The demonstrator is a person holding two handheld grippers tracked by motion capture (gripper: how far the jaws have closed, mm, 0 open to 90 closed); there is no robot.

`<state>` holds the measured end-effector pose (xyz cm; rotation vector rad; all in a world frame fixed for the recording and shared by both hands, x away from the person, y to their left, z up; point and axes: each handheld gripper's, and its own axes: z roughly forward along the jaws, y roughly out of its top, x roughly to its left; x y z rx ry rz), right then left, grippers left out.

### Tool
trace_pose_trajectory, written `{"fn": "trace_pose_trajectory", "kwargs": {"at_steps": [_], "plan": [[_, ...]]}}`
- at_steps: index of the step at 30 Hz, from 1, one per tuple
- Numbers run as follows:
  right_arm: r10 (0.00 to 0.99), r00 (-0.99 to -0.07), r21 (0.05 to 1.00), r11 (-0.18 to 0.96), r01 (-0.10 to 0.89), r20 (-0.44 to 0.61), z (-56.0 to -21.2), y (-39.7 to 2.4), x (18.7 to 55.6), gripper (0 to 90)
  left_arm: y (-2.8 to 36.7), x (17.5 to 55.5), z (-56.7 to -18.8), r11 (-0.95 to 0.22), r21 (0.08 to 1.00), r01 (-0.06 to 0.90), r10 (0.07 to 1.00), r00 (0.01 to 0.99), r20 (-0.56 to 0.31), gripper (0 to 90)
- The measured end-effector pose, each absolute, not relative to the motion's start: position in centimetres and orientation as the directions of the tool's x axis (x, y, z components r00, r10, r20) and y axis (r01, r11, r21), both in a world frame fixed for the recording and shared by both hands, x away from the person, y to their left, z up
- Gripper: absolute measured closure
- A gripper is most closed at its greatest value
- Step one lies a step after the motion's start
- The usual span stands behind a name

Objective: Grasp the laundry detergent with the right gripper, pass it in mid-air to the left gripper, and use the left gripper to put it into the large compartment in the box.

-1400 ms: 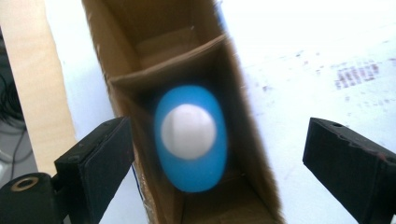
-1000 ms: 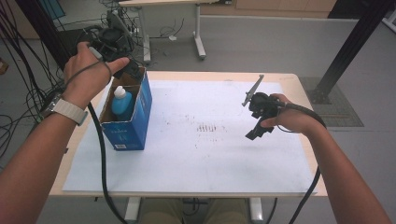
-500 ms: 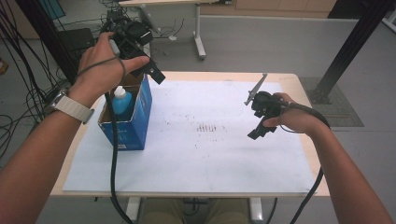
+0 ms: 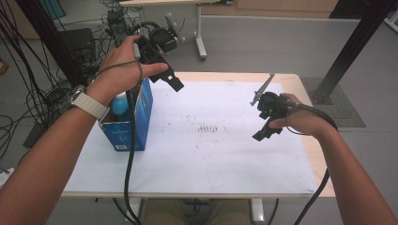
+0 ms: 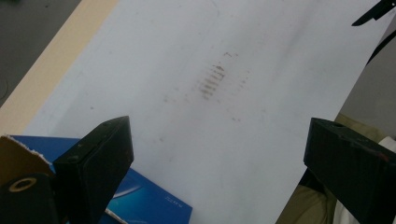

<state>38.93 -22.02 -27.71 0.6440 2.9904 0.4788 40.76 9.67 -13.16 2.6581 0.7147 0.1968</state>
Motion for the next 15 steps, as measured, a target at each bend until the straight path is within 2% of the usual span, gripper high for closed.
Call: {"fn": "trace_pose_trajectory", "kwargs": {"at_steps": [15], "plan": [[0.421, -0.906, 0.321, 0.854, 0.408, 0.031, -28.1, -22.8, 38.4, 8.9, 7.2, 40.8, -16.0, -0.865, 0.371, 0.337, 0.37, 0.929, 0.019, 8.6]]}}
